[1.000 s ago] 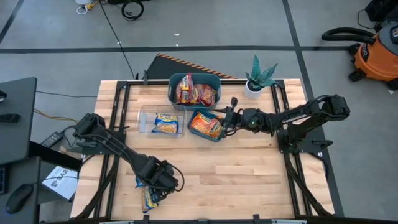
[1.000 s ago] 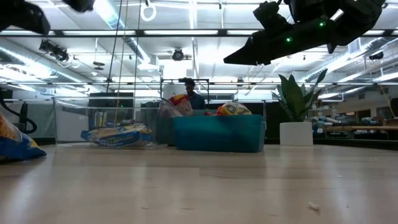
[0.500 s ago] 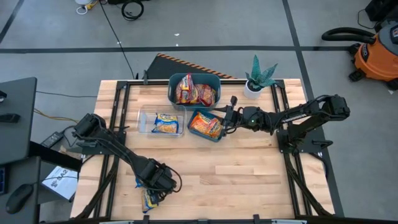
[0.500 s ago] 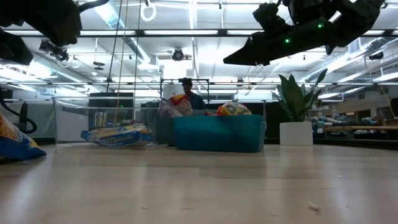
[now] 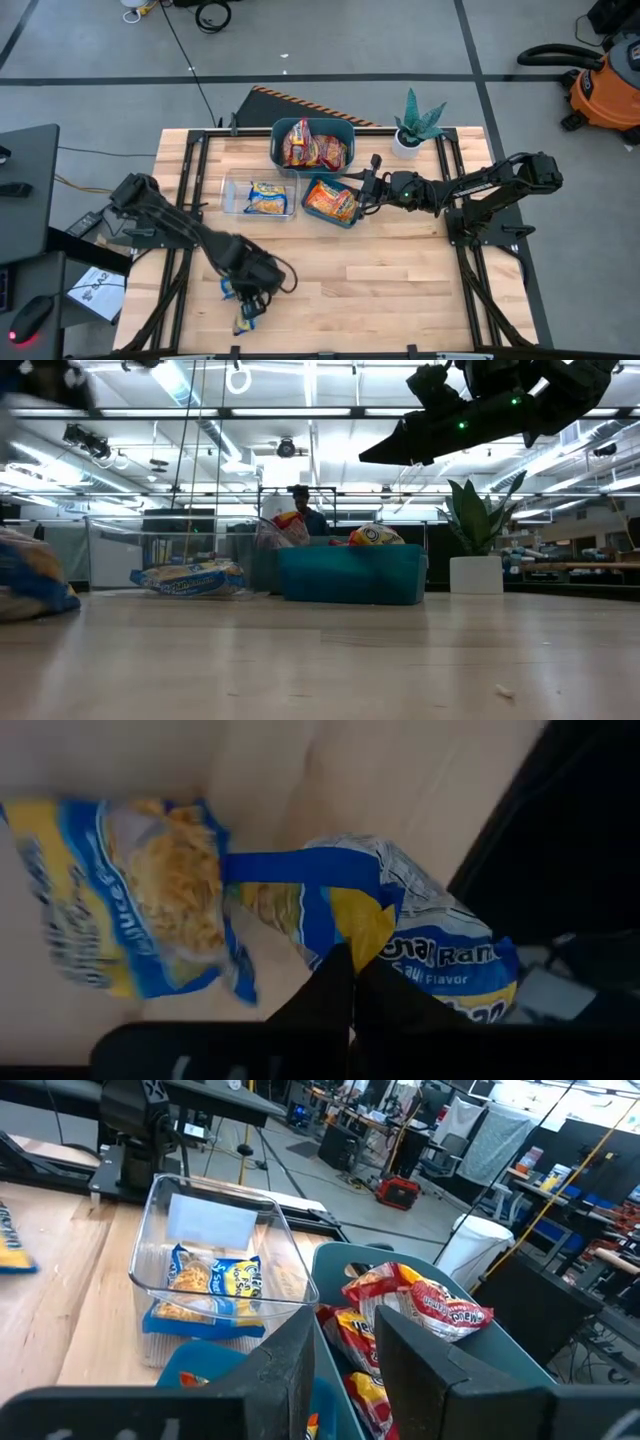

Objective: Sort Maruchan noodles
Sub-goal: Put the blue noodle pack into the transparent bin

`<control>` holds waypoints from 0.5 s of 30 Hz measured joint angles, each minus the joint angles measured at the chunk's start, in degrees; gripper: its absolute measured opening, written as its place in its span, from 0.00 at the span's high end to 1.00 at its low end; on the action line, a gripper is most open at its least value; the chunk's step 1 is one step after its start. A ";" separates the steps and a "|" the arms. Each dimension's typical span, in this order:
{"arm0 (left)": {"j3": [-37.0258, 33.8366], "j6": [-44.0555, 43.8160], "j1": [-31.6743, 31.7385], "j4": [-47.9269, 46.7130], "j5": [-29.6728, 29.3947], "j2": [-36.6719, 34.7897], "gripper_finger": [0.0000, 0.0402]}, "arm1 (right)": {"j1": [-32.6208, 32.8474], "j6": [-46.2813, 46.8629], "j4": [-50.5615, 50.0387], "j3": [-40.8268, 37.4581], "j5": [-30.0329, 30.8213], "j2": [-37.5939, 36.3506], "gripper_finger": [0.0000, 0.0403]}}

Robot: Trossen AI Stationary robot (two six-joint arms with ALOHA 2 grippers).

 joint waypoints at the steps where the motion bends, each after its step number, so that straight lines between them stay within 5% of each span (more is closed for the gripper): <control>1: 1.25 0.31 0.66 -1.43 -1.14 -1.06 0.99 | 0.00 0.00 -0.01 0.00 0.02 0.00 0.72; 5: 6.95 3.17 3.75 -12.46 -8.54 -4.83 0.99 | 0.00 0.15 -0.19 0.00 0.02 -0.01 0.72; 9: 12.92 7.57 8.27 -25.29 -21.89 -6.36 0.99 | 0.00 0.17 -0.14 0.00 0.02 0.00 0.72; 15: 18.56 16.26 18.48 -29.97 -33.94 -7.55 0.99 | 0.00 0.17 0.07 0.00 0.00 0.00 0.72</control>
